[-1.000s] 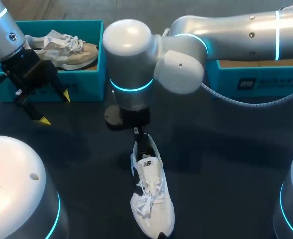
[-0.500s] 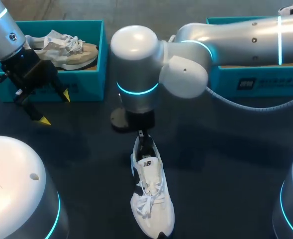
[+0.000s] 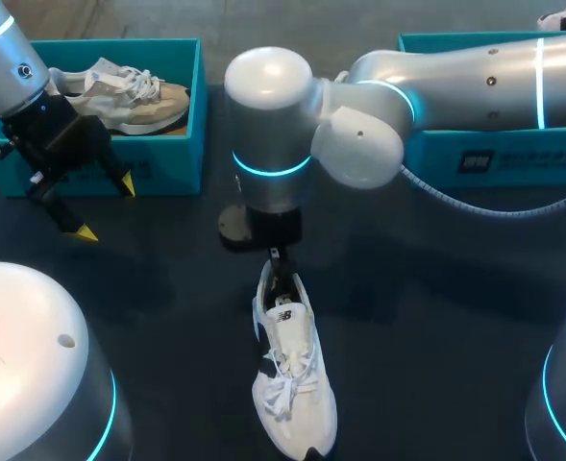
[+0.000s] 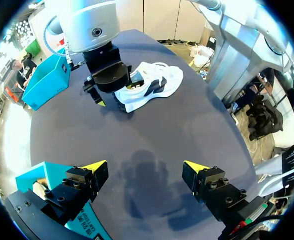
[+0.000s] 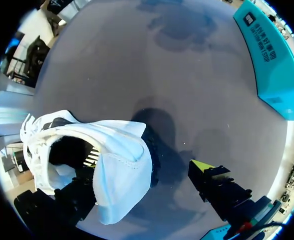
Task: Take the shoe out of the shoebox, open the shoe tongue, remove and reinsert the insole, then place the shoe into the shoebox
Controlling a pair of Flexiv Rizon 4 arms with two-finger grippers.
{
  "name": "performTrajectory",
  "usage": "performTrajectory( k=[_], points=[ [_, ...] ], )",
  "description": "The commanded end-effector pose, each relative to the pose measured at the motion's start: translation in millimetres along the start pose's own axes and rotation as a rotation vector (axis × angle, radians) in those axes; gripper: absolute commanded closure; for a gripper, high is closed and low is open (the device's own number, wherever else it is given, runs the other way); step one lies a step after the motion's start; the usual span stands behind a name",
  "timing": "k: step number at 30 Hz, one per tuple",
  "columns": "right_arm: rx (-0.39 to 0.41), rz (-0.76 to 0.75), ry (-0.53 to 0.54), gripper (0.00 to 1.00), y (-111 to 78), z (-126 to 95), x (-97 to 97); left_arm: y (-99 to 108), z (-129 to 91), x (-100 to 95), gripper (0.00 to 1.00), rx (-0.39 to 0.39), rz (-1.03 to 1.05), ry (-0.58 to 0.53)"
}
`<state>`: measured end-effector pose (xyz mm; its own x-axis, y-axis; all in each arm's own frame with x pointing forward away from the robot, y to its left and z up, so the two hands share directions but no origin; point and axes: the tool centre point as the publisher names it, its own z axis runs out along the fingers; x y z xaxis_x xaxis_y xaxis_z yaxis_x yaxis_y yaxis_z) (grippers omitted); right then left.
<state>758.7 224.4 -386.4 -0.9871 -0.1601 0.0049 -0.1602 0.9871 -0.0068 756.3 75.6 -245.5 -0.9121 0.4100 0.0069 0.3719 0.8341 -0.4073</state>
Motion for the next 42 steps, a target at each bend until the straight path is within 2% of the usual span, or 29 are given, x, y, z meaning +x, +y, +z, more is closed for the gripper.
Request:
performTrajectory(
  k=[1, 5, 7, 9, 11, 13, 14, 15, 16, 21, 28, 34, 42],
  points=[
    [0.003, 0.003, 0.001, 0.11, 0.9, 2, 2.5, 0, 0, 1.1, 0.00, -0.002, 0.000, 0.000],
    [-0.003, 0.008, 0.007, 0.22, -0.2, 5, 3.2, 0, 0, 1.1, 0.00, -0.002, 0.000, 0.000],
    [-0.005, 0.010, 0.008, 0.22, -0.2, 5, 3.6, 0, 0, 1.1, 0.00, -0.002, 0.000, 0.000],
    [-0.004, 0.010, 0.009, 0.27, 0.2, 6, 4.0, 0, 0, 1.1, 0.00, -0.002, 0.000, 0.000],
    [-0.006, 0.010, 0.009, 0.55, 0.9, 6, 4.3, 0, 0, 1.1, 0.00, -0.002, 0.000, 0.000],
    [-0.007, 0.009, 0.007, 0.67, 2.1, 6, 4.6, 0, 0, 1.1, 0.00, -0.002, 0.000, 0.000],
    [-0.008, 0.009, 0.006, 0.77, 2.5, 6, 4.7, 0, 0, 1.1, 0.00, -0.002, 0.000, 0.000],
    [-0.007, 0.008, 0.006, 0.97, 2.9, 6, 4.8, 0, 0, 1.1, 0.00, -0.002, 0.000, 0.000],
    [-0.006, 0.007, 0.007, 1.00, 3.1, 6, 4.9, 0, 0, 1.1, 0.00, -0.002, 0.000, 0.000],
    [-0.005, 0.015, 0.005, 1.00, 1.0, 3, 10.9, 0, 0, 1.1, 0.00, -0.002, 0.000, 0.000],
    [0.034, 0.029, -0.029, 1.00, -11.7, -25, 10.2, 0, 0, 1.1, 0.00, -0.002, 0.000, 0.000],
    [0.073, 0.079, -0.056, 1.00, -33.2, -57, -2.1, 0, 0, 1.1, 0.00, -0.002, 0.000, 0.000],
    [0.095, 0.113, -0.113, 1.00, -64.9, -102, -33.1, 0, 0, 1.1, 0.00, -0.002, 0.000, 0.000]
  ],
)
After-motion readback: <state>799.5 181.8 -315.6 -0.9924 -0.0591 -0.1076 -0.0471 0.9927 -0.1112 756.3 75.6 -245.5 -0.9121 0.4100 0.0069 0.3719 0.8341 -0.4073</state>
